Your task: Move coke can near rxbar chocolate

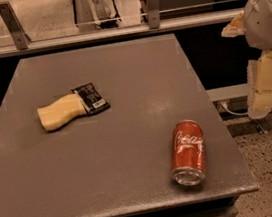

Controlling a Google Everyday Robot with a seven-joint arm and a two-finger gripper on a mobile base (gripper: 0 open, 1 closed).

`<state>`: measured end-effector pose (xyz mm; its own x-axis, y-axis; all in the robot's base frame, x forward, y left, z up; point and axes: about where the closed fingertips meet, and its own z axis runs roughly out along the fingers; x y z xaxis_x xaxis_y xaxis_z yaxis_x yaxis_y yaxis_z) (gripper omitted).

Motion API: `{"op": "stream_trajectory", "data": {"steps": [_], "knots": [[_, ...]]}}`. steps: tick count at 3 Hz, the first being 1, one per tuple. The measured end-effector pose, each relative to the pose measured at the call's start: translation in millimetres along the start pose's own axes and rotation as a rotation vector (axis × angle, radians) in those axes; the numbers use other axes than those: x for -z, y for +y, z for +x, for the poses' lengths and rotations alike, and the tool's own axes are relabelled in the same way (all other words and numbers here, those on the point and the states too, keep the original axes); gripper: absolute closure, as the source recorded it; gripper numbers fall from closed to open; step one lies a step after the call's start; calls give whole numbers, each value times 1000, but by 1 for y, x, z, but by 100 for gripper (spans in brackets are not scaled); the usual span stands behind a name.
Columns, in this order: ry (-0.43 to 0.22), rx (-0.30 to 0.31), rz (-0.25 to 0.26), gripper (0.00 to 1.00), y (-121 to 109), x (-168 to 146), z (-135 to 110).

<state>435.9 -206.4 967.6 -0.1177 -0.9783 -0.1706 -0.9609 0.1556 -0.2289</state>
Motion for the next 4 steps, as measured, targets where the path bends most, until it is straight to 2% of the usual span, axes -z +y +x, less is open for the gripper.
{"op": "stream_trajectory", "data": {"steps": [1,2,3,4], "knots": [[-24,212,-71,0,19,-20,-23],[-81,423,-77,0,44,-28,-47],[-85,507,-69,0,44,-27,-49],[-122,522,-103,0,42,-43,-49]]}}
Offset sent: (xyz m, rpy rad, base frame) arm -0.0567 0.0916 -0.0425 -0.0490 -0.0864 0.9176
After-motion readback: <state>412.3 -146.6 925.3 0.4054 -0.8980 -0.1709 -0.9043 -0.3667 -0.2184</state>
